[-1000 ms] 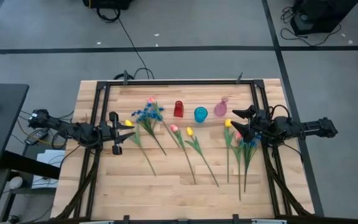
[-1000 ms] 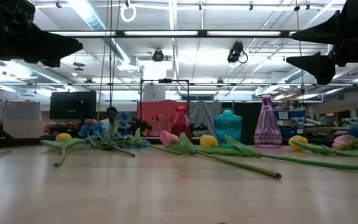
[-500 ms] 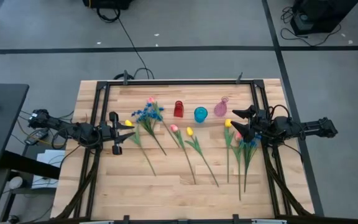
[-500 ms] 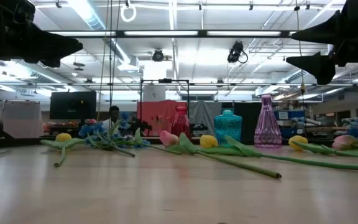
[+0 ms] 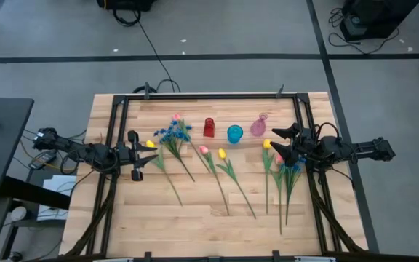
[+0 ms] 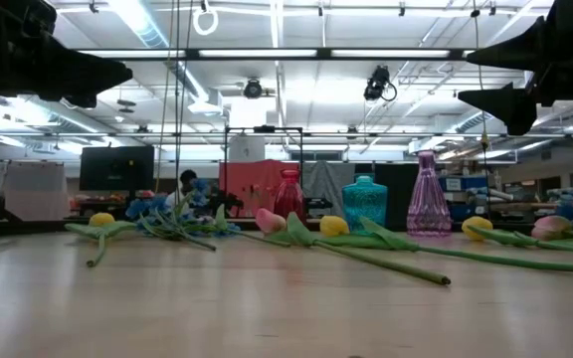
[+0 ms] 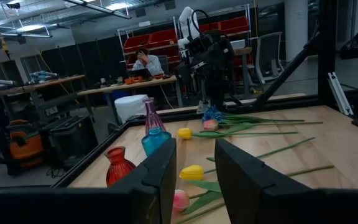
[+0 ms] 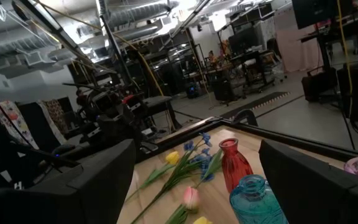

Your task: Sort flowers into vase by color

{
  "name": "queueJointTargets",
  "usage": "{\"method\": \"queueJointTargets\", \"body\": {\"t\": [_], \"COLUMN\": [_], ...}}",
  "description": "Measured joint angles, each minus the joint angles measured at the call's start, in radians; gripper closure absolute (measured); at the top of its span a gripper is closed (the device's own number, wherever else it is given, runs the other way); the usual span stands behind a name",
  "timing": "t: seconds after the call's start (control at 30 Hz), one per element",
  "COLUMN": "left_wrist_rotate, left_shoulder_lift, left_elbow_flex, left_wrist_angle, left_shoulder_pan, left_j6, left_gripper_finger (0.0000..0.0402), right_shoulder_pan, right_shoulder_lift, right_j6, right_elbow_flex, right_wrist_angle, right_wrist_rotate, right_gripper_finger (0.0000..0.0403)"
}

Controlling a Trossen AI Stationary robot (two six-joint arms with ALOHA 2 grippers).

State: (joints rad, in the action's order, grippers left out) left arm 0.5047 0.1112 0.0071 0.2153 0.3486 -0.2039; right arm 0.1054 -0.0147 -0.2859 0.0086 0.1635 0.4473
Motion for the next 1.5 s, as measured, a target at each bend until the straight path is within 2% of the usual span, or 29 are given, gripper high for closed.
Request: {"method": "queueJointTargets", "body": {"t": [0.7,1.5], "left_wrist_rotate": [0.000,0.000], "left_shoulder_lift": [0.000,0.000], "left_elbow_flex": [0.000,0.000], "left_wrist_angle": [0.000,0.101], "left_shoulder_pan": [0.000,0.000], "left_j6": [0.000,0.027], "left_gripper_finger": [0.0286,0.0286], "right_shoulder_pan": [0.000,0.000], "right_shoulder_lift": [0.000,0.000], "right_j6": [0.000,0.000], "right_elbow_flex": [0.000,0.000], "right_wrist_angle": [0.000,0.000], "right_wrist_rotate": [0.000,0.000], "right_gripper_finger": [0.0049,0.0049]}}
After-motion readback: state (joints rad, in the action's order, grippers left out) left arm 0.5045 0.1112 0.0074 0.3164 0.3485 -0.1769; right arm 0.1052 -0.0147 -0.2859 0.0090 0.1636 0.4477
